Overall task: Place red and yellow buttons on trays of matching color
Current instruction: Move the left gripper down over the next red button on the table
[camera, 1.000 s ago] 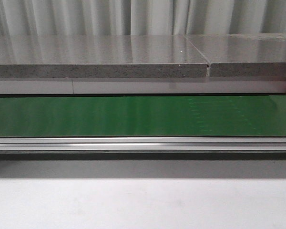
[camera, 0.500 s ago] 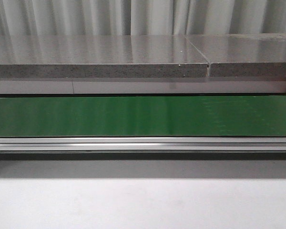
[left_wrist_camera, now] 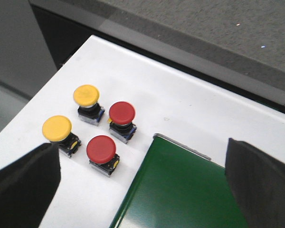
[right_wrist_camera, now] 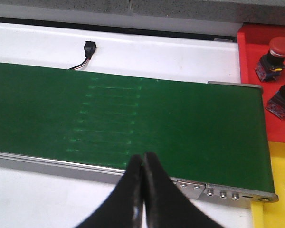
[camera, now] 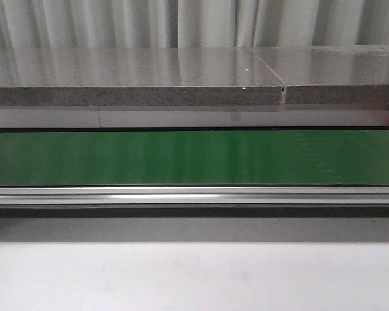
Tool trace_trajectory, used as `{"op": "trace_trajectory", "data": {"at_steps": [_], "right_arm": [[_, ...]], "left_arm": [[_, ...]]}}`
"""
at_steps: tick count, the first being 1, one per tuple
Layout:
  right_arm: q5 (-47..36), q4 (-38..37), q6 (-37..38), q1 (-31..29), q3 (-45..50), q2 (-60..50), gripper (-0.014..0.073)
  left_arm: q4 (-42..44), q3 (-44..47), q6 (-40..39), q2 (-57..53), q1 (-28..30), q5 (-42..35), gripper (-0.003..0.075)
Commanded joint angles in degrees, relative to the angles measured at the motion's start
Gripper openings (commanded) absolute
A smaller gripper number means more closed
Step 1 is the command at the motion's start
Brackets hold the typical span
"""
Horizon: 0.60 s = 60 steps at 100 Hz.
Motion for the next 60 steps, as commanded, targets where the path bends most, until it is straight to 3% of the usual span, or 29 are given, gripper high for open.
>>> {"op": "trace_trajectory", "data": {"at_steps": [1, 60], "right_arm": [[-3.4, 0.7, -0.5, 0.1, -1.6, -0.2, -0.0066], [-3.4, 0.7, -0.5, 0.1, -1.6, -0.2, -0.0066]], "left_arm": [[-1.6, -2.0, 0.9, 1.5, 2.8, -4.1, 0.0692], [-16.1, -2.0, 13.4, 17.7, 14.0, -8.3, 0.0692]]}}
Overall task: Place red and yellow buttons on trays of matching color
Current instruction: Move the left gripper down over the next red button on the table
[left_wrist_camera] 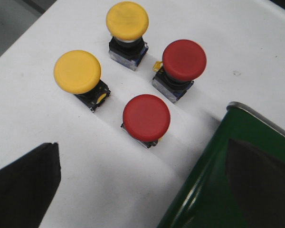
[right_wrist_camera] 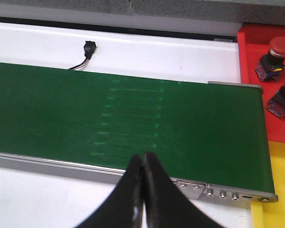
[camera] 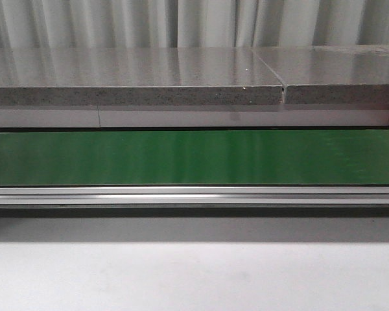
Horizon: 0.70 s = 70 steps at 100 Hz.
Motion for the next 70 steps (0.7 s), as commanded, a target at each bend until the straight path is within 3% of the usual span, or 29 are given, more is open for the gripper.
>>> {"op": "trace_trajectory", "data": {"at_steps": [1, 70], "right_arm": [[-3.4, 0.7, -0.5, 0.1, -1.6, -0.2, -0.0066], [-3.4, 0.7, -0.5, 0.1, -1.6, -0.2, -0.0066]], "left_arm": [[-1.2, -1.9, 1.1, 0.1, 1.3, -3.3, 0.0692], [-1.8, -9.1, 3.8, 11.4, 2.2, -5.0, 0.0692]]}}
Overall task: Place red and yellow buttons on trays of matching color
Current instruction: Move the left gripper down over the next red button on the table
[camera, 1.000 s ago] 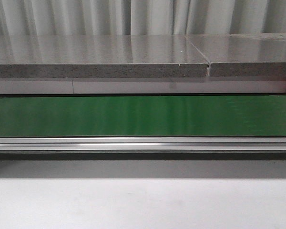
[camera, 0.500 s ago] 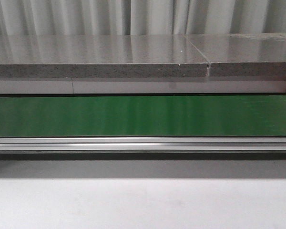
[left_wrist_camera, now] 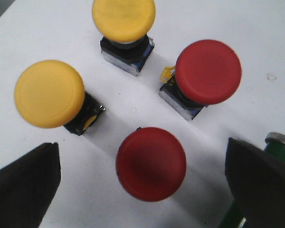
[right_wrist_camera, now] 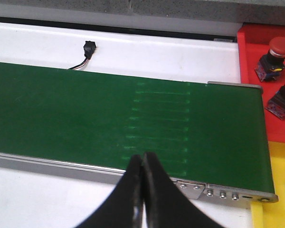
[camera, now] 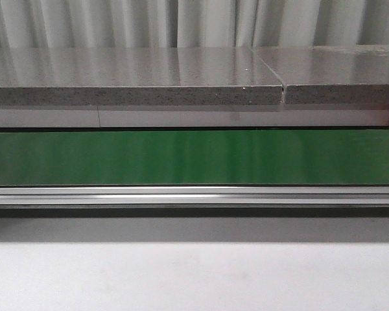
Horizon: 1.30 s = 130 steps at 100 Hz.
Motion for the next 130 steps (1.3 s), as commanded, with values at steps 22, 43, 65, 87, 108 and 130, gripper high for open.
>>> {"op": "trace_trajectory", "data": {"at_steps": [22, 43, 65, 87, 108, 130], "right_arm": [[-3.4, 0.7, -0.5, 0.1, -1.6, -0.2, -0.0066], [-3.4, 0.7, -0.5, 0.1, -1.6, -0.2, -0.0066], [-3.4, 0.7, -0.5, 0.1, -1.6, -0.2, -0.0066], [-3.4, 0.7, -0.5, 0.1, -1.6, -0.2, -0.0066], [-3.4, 0.7, -0.5, 0.1, -1.6, -0.2, -0.0066], [-3.4, 0.7, -0.5, 0.1, -1.6, -0.2, -0.0066]], "left_arm": [[0.0, -3.9, 0.0, 1.3, 0.3, -1.9, 0.0692], [0.0, -4.0, 0.0, 1.8, 0.3, -2.6, 0.0678], [0.0, -4.0, 0.0, 1.9, 0.3, -2.3, 0.0411], [0.0, -4.0, 0.0, 1.9, 0.3, -1.2, 0.0134], [0.0, -5.3, 0.0, -0.3, 0.2, 2.4, 0.0061], [-1.2, -5.7, 3.2, -7.5, 0.1, 2.8, 0.0042]]}}
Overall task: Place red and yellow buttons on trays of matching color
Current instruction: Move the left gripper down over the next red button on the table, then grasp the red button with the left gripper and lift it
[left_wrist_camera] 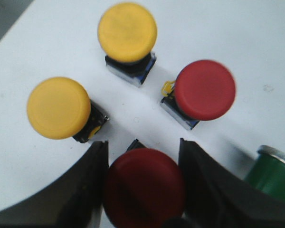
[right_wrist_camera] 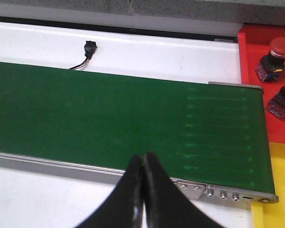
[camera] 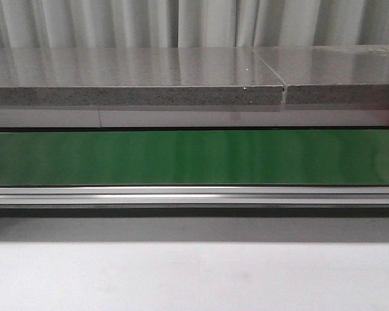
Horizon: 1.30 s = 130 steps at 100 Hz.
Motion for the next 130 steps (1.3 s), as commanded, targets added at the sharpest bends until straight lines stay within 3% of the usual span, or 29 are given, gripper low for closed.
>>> {"op": "trace_trajectory", "data": {"at_steps": [1, 46, 78, 130], "right_arm": [[-3.4, 0.7, -0.4, 0.1, -1.6, -0.2, -0.0066], [-3.4, 0.7, -0.4, 0.1, -1.6, -0.2, -0.0066], [-3.4, 0.7, -0.4, 0.1, -1.6, -0.2, -0.0066], [-3.4, 0.7, -0.4, 0.1, -1.6, -0.2, -0.0066]], "left_arm": [[-0.6, -1.9, 1.6, -6.5, 0.1, -1.8, 0.0042], [-7.3, -0.8, 14.6, -17.0, -7.0, 5.2, 0.0042], [-8.6, 5.6, 14.7, -17.0, -9.3, -1.1, 0.0042], [-9.4, 6.8, 15.3, -16.9, -9.5, -2.0, 0.0042]]}}
